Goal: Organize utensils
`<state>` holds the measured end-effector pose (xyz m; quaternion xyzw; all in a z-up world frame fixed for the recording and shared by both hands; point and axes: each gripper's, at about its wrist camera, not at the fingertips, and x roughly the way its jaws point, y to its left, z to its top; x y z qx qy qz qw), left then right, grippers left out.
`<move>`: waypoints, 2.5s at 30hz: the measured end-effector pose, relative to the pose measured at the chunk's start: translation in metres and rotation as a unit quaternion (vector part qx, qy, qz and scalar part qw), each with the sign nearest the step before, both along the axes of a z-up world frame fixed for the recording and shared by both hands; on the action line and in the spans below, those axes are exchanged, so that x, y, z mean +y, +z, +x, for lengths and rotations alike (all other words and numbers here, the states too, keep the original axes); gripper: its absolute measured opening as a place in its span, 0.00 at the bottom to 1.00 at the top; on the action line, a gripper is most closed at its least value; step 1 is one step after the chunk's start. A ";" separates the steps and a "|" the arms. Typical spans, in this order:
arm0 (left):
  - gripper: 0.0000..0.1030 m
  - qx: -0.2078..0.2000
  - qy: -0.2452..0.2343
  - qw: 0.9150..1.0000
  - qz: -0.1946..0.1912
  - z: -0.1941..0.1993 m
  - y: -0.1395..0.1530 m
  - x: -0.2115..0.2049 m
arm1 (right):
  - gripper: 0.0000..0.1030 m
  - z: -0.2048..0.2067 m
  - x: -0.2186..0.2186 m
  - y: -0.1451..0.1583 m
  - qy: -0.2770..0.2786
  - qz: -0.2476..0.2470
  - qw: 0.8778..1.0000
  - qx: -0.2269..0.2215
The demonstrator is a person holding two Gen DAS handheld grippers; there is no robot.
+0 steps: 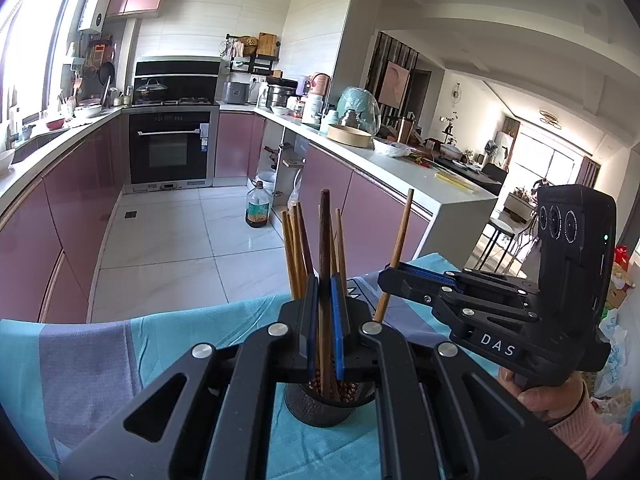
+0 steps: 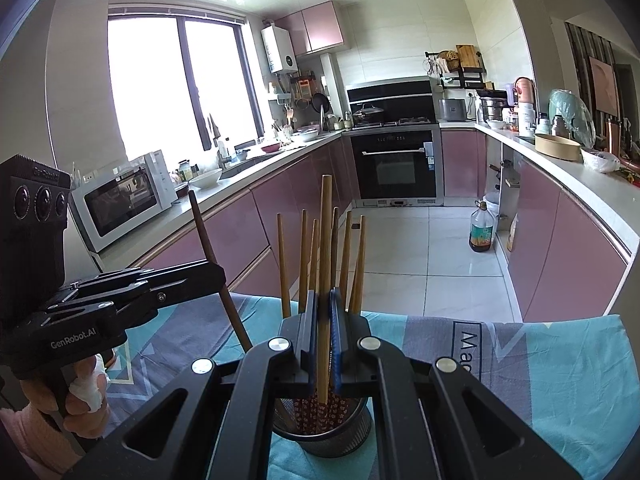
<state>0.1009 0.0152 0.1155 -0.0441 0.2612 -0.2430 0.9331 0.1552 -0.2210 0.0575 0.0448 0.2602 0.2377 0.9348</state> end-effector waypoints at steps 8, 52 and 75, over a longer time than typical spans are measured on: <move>0.07 0.004 0.005 1.000 0.005 0.013 -0.005 -0.001 | 0.05 0.007 0.006 -0.005 0.004 -0.006 1.000 0.011; 0.23 0.057 0.027 0.998 0.032 0.047 -0.081 0.005 | 0.25 0.022 0.015 -0.028 0.003 0.004 0.999 0.044; 0.95 -0.071 0.195 0.977 0.056 -0.065 -0.086 0.087 | 0.93 -0.077 0.020 -0.040 -0.070 -0.049 0.994 -0.065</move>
